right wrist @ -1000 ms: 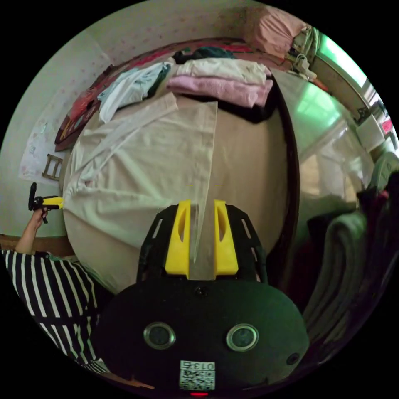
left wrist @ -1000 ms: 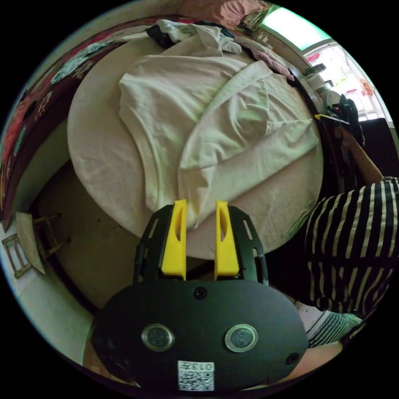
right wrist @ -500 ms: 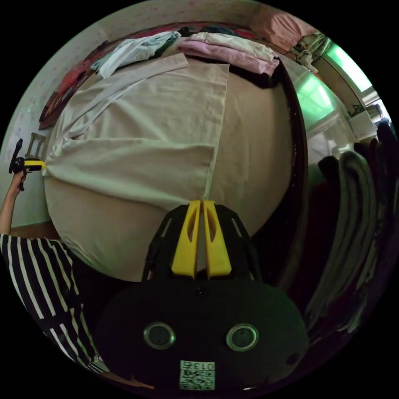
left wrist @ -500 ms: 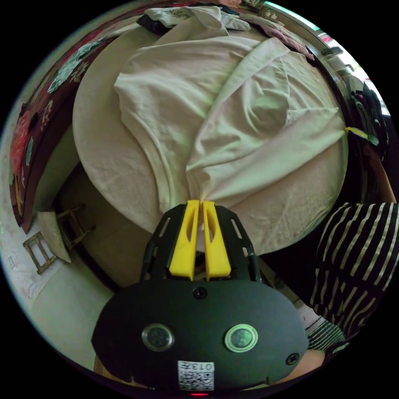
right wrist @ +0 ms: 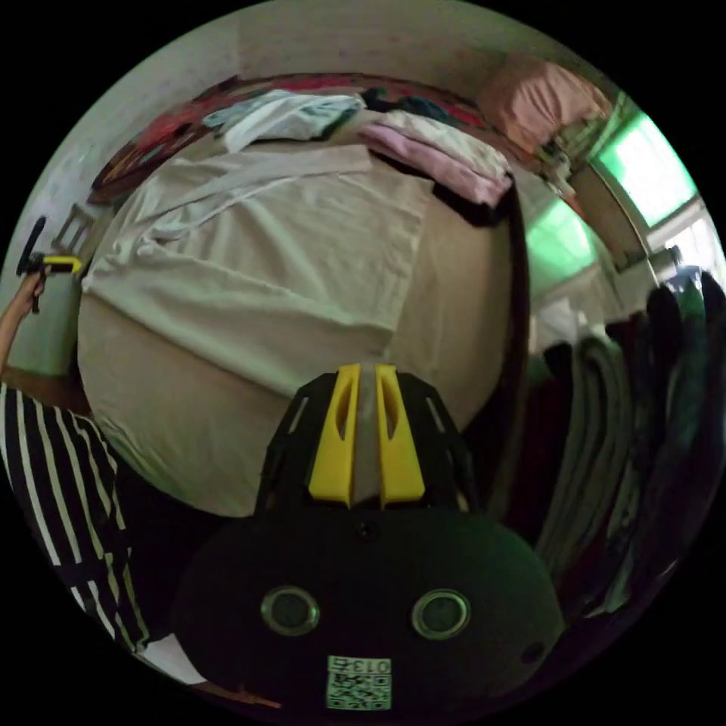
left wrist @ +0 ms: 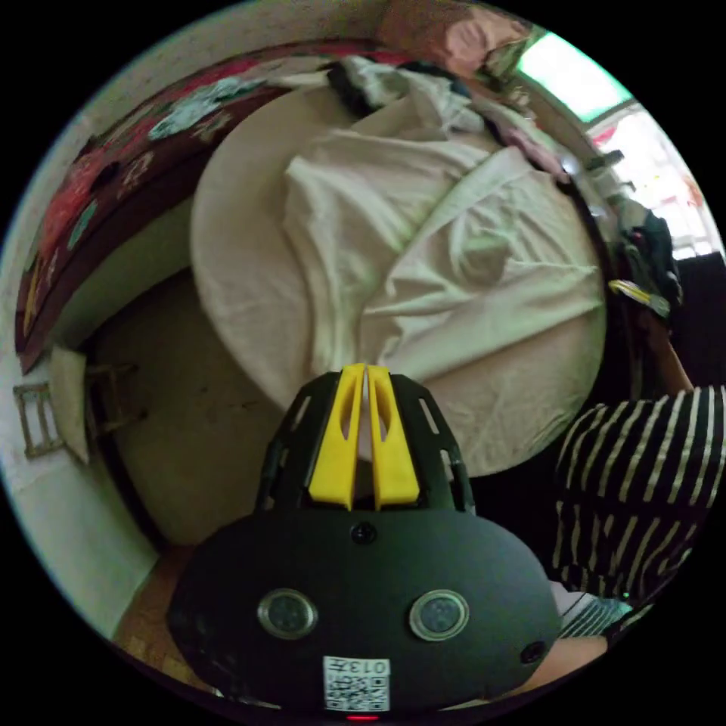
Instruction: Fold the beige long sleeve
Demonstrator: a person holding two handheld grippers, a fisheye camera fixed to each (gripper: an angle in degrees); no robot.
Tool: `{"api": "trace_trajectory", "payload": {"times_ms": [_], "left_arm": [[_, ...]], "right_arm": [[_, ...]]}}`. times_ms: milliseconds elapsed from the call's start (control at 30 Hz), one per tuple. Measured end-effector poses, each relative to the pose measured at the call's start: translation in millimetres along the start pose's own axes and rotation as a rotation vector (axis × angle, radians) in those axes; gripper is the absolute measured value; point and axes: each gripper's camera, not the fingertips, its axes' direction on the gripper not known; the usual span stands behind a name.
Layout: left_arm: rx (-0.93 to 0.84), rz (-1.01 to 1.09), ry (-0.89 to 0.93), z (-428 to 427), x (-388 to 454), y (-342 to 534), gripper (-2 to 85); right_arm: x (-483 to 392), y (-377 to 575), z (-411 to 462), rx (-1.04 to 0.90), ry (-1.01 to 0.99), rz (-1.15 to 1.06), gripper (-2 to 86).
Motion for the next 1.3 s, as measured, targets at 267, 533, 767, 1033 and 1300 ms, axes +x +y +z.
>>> {"api": "trace_trajectory", "payload": {"times_ms": [267, 533, 767, 1033, 1300], "left_arm": [[-0.224, 0.130, -0.210, 58, 26, -1, 0.0], [-0.023, 0.132, -0.041, 15, 18, 3, -0.2], [-0.130, 0.064, -0.048, 31, 6, -5, -0.1], [0.300, -0.008, 0.112, -42, 2, 20, 1.9], [0.037, 0.212, -0.019, 20, 59, -57, 4.1]], "right_arm": [[-71, -70, 51, -0.116, 0.016, -0.159, 0.2], [-73, -81, 11, 0.016, -0.015, -0.108, 0.1], [-101, -87, 41, -0.129, 0.040, -0.148, 0.5], [-45, -85, 24, -0.055, 0.038, -0.038, 5.5], [-38, -113, 52, -0.159, -0.054, -0.173, 6.4]]}}
